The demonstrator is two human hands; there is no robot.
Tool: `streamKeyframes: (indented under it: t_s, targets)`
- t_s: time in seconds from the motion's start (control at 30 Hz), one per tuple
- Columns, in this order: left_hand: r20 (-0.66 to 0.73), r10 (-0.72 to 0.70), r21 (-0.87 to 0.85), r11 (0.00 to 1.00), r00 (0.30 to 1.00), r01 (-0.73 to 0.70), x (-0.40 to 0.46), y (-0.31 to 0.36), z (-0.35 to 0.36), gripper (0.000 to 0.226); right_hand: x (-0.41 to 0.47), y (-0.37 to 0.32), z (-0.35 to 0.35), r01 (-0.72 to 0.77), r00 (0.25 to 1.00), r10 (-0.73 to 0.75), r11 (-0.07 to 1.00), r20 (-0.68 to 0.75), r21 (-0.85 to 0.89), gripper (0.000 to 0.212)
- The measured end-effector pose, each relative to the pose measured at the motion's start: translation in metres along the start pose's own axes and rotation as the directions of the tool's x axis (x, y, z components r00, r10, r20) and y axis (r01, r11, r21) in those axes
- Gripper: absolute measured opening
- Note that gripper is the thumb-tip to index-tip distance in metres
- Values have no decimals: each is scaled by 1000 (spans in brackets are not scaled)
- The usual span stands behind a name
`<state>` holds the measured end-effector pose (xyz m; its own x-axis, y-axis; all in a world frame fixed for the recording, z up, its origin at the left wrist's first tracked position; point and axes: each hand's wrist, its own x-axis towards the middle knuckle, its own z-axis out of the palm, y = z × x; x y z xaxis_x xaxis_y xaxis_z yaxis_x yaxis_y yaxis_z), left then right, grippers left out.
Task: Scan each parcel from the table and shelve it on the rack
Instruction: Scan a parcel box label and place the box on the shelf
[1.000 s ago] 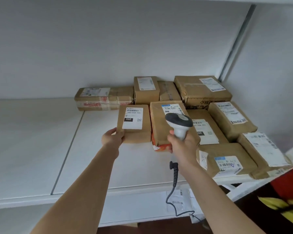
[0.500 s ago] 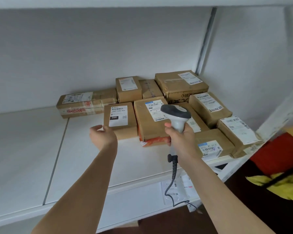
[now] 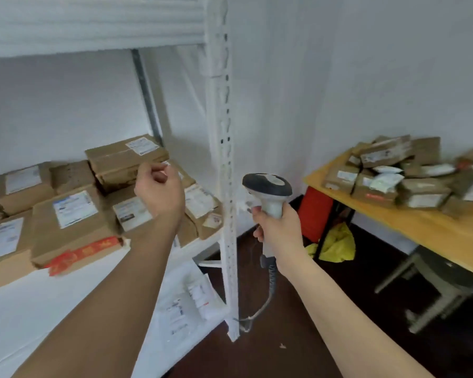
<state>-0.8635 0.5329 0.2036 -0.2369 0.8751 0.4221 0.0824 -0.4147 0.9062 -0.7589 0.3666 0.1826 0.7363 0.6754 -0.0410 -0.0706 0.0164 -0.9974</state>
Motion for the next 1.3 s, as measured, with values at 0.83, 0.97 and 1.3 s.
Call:
streamKeyframes:
  t_s: [0.83,0.97,1.3]
  targets:
    - [837,-543,497,801,59,333,-387,28,560,8,168,0,-504,-113,594,113,992,-796,56,11]
    - [753,-642,655,717,-140,239,-424,12,619,24,206,-3,-548,-126,556,115,991,-823,53,11]
    - [861,-508,508,860,13,-38,-468,-27,720,36,308,40,-638,-227,622,226,968,-750,103,11]
